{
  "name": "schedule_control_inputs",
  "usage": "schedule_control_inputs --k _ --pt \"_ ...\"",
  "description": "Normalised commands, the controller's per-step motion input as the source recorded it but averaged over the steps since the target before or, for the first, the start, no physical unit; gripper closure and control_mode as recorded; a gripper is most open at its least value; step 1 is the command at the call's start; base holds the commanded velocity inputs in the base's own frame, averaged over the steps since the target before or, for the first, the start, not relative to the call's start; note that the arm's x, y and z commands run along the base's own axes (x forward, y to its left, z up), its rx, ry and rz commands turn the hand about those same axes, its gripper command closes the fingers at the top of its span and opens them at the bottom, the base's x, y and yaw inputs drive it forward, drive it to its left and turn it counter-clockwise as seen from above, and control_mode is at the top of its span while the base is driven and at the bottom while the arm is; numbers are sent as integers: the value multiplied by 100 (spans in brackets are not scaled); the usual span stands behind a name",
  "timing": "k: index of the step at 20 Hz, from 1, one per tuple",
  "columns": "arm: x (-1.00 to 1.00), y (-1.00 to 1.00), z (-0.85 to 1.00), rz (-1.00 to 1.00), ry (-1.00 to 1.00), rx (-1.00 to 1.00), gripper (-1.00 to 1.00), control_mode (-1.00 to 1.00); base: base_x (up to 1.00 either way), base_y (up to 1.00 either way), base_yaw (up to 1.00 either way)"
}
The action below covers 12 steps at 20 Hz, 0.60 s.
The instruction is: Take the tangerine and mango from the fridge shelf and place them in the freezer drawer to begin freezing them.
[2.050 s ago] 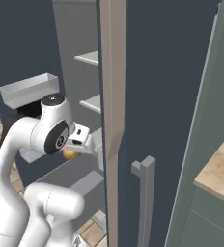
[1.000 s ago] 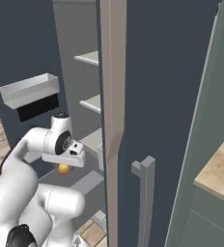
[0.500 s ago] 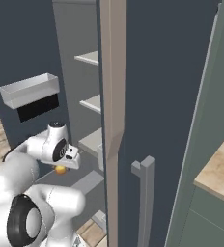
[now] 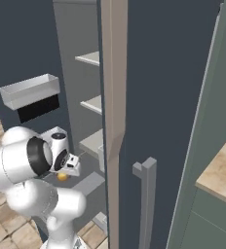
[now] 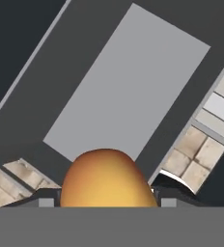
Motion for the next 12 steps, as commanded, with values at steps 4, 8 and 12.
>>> schedule_control_inputs --k 4,8,12 --pt "0 0 -71 5 0 0 100 -100 0 0 0" --pt "12 2 -57 5 0 0 100 -100 0 0 0" --pt "23 7 -63 4 0 0 100 -100 0 0 0"
